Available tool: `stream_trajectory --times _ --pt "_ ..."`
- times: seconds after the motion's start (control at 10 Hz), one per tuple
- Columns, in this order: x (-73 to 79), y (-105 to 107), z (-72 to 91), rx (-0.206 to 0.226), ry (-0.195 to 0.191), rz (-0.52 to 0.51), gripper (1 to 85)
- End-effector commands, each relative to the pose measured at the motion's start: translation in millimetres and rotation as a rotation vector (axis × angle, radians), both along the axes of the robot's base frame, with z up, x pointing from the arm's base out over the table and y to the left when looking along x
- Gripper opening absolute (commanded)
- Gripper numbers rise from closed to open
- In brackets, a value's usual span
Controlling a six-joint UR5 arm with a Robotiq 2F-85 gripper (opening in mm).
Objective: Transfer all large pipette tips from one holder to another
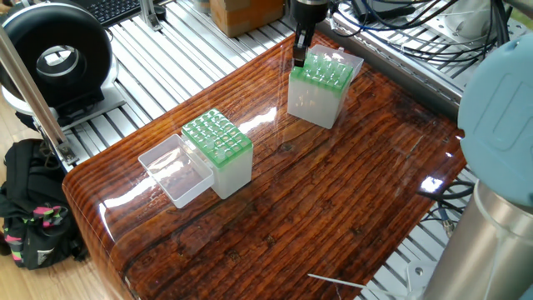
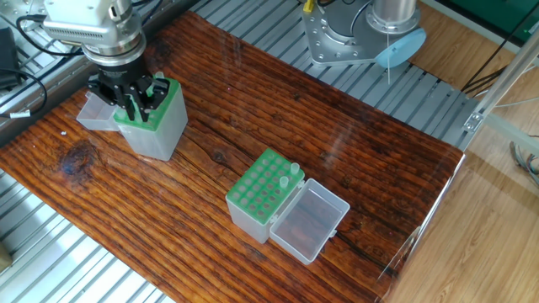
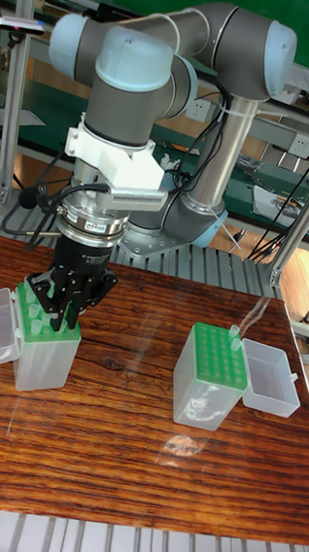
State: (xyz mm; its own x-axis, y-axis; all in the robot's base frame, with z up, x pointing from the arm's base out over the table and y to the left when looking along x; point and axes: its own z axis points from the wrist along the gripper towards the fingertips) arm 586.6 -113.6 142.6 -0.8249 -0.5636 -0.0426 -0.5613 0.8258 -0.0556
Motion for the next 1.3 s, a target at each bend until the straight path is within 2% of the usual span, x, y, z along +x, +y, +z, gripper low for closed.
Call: stream_trajectory --times 0.0,0.3,0.7,0.9,1.0,1.2 --pt "1.7 1 1.2 0.009 -0.007 -0.005 22.7" --pt "0.2 1 9.5 0.015 -0.002 -0.016 11.7" --pt "0.9 5 31.2 0.023 0.003 -0.042 3.3" --pt "0.3 13 58.3 0.005 0.016 -0.064 1.0" --pt "-0.8 23 70.5 0.020 0.023 -0.078 1.0" --pt "-0.9 34 92.1 0.014 0.021 -0.084 1.0"
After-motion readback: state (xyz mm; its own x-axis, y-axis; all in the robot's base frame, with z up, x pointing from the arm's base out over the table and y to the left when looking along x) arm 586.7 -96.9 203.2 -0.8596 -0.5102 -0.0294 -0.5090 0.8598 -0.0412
